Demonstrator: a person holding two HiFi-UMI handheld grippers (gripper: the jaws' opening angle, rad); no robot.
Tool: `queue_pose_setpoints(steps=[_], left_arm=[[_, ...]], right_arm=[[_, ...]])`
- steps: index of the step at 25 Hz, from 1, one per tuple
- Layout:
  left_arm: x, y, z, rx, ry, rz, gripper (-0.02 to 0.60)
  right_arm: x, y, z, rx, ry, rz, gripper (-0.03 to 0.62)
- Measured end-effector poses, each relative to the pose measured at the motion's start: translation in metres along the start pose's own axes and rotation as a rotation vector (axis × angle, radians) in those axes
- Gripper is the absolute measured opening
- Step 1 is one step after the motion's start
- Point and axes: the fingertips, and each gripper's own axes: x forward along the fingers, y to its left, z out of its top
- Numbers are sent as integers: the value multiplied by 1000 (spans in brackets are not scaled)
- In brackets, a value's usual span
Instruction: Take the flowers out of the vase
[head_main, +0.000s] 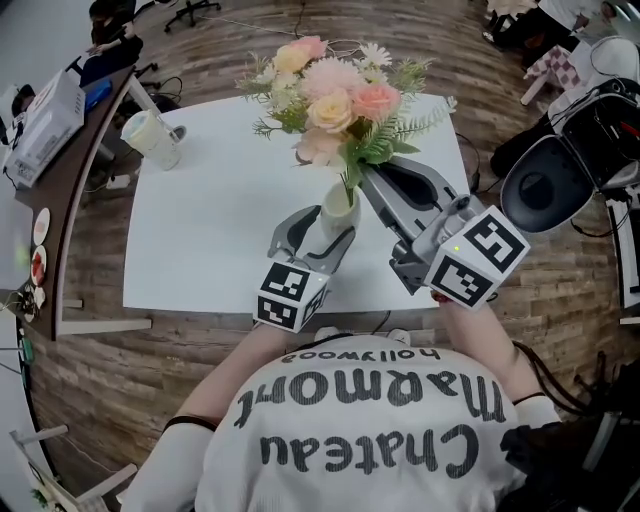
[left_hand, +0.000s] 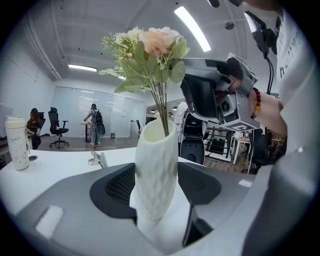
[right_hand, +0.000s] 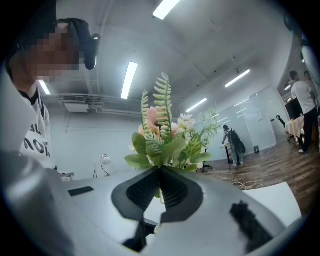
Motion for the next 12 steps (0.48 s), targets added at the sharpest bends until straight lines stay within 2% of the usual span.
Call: queue_pose_setpoints(steps=[12], left_arm=[[-3, -3, -2, 2, 0, 11, 259]], right_arm=[[-7, 4, 29, -19, -89, 11, 17]])
